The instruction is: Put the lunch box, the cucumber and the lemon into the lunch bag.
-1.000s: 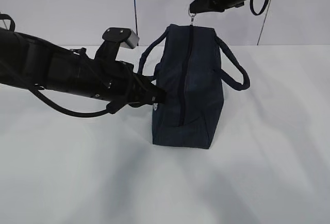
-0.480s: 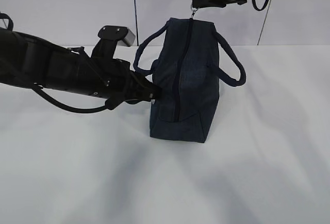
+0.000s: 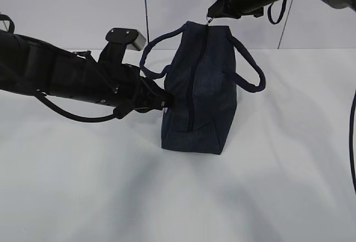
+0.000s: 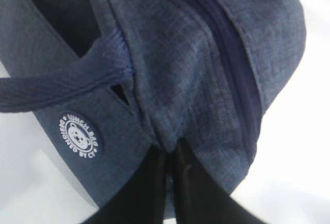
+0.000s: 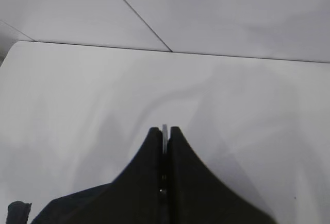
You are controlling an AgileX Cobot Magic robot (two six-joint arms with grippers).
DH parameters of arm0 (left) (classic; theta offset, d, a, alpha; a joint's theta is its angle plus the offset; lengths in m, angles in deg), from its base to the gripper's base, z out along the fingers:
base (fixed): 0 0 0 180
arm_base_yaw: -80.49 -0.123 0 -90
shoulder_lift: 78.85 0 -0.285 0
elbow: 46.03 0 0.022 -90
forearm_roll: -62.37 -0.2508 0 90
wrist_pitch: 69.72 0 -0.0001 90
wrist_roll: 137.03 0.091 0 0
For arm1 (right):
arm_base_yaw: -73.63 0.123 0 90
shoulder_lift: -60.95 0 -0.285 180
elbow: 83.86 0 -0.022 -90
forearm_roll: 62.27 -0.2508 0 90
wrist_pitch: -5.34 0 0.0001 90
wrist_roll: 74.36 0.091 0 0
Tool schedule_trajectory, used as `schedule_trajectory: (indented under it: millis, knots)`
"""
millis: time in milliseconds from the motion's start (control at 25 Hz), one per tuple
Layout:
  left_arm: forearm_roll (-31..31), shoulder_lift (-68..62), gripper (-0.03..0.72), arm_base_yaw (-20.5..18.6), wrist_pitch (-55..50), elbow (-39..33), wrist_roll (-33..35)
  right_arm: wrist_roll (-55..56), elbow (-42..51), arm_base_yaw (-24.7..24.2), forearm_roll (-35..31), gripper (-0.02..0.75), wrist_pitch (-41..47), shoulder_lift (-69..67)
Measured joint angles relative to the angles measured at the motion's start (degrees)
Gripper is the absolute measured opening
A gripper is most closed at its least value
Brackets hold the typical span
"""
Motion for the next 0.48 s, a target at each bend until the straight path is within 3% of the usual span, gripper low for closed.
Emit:
schedule_trajectory:
  millis: [480]
  knots:
    - [-0.09,0.00,-0.009,0.00,0.10,0.00,-0.10,0.32,-0.25,-0.49,-0.77,0.000,-0.37,-2.58]
